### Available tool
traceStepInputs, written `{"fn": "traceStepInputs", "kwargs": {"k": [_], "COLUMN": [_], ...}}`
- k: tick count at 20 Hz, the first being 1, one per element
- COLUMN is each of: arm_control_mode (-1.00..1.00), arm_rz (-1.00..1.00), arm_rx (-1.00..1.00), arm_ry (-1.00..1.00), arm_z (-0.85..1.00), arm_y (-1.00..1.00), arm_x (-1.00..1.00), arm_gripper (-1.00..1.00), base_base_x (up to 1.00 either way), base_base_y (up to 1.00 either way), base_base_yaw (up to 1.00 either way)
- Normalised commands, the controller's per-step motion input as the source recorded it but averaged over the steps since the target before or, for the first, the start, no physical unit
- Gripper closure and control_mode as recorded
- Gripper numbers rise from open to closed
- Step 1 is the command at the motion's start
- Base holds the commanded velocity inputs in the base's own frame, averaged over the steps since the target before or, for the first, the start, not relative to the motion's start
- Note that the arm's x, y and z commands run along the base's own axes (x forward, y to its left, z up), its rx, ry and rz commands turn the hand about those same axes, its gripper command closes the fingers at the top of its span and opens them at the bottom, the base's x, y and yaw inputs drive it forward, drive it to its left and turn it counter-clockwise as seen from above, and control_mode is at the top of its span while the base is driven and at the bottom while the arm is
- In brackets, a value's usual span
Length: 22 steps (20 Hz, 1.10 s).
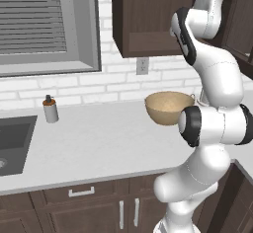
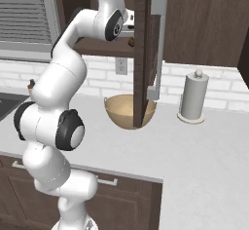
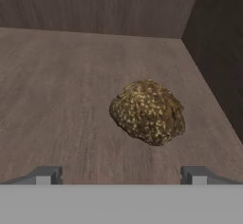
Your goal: Open the cabinet, pick up the bread from the cabinet and place it in the basket. Then move the basket to the dining counter.
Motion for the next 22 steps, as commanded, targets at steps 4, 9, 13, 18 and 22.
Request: {"fn": "traceStepInputs", "kwargs": {"k": [4, 9, 13, 18, 22], "arm_control_mode": [-1.00, -1.00, -1.00, -1.00, -1.00], "arm_rz": [0.00, 0.00, 0.00, 0.00, 0.00], "arm_rx": [-0.04, -0.01, -0.01, -0.01, 0.00], "arm_ry": [0.04, 0.00, 0.00, 0.00, 0.01], "arm_z": [-0.10, -0.10, -0.12, -0.08, -0.06], "arm_y": [-0.07, -0.24, -0.20, 0.00, -0.01], "arm_x": [0.36, 0.28, 0.31, 0.38, 0.37], "arm_gripper": [-1.00, -1.00, -1.00, -1.00, -1.00], "base_base_x": [0.00, 0.00, 0.00, 0.00, 0.00], "base_base_y": [0.00, 0.00, 0.00, 0.00, 0.00], "base_base_yaw": [0.00, 0.00, 0.00, 0.00, 0.00]}}
